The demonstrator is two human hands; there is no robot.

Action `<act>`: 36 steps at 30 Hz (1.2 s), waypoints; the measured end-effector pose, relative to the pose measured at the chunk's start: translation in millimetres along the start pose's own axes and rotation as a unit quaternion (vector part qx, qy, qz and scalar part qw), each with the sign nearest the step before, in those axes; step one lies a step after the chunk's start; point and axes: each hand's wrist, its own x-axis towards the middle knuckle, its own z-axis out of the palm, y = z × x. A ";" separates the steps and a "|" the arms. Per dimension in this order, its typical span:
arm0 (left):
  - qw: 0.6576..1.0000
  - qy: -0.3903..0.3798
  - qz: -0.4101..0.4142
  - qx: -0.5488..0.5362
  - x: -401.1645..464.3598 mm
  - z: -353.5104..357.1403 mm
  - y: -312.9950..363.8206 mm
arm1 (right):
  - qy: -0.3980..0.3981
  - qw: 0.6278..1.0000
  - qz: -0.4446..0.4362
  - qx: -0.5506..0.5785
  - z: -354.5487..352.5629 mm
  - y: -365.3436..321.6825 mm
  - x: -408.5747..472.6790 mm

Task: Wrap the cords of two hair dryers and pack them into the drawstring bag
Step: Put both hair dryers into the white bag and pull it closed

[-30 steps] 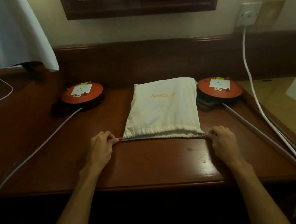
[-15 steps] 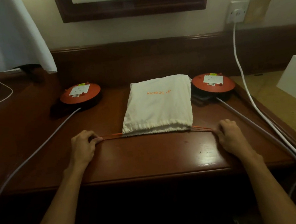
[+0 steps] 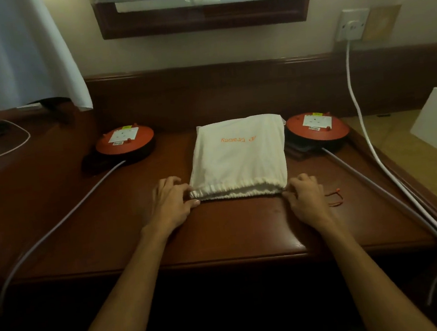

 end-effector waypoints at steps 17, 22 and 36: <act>0.992 0.119 -0.007 -0.043 -13.5 7.8 -44.8 | 0.106 0.985 0.062 0.124 -5.0 47.1 5.3; 0.989 0.132 -0.056 0.021 -15.1 2.8 -55.1 | 0.146 0.976 0.137 0.088 -7.3 49.3 6.0; 0.997 0.029 -0.016 -0.070 5.8 9.9 6.9 | -0.038 0.996 -0.032 0.079 2.3 -15.7 10.9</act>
